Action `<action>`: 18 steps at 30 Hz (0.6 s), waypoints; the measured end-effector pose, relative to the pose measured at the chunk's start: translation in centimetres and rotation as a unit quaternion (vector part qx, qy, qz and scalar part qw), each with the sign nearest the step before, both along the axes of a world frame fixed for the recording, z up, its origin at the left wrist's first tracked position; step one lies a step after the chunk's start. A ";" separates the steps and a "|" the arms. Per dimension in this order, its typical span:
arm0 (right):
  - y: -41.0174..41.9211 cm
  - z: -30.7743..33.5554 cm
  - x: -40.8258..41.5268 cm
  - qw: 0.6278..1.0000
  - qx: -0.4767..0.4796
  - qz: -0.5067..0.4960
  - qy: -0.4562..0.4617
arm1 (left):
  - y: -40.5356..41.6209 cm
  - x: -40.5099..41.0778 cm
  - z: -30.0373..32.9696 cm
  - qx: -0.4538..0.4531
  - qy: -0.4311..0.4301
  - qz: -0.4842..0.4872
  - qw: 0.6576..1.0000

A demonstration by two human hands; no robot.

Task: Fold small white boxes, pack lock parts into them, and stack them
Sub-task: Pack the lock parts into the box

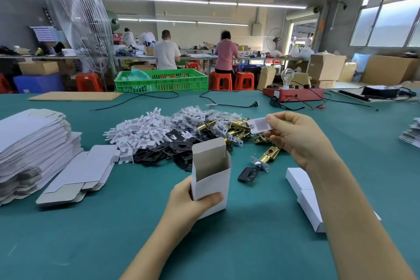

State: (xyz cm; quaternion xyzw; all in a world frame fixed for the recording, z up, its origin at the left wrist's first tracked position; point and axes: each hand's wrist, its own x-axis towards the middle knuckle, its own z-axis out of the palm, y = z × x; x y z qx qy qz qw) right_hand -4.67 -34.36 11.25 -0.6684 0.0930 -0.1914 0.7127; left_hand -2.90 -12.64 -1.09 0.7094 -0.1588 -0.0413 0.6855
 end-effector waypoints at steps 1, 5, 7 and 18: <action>0.2 0.2 -0.2 0.999 -0.046 0.005 0.003 | 0.0 -0.1 0.0 0.003 -0.004 -0.005 1.000; 1.8 1.7 -1.6 0.964 -0.245 0.093 -0.039 | 0.0 -0.2 0.2 -0.002 -0.001 -0.018 1.000; 3.2 2.2 -2.0 0.914 -0.386 0.108 -0.069 | 0.1 -0.3 0.3 -0.010 0.001 -0.026 1.000; 8.8 1.0 -2.3 0.751 -0.637 0.138 -0.100 | 0.1 -0.3 0.6 -0.030 0.014 -0.022 0.999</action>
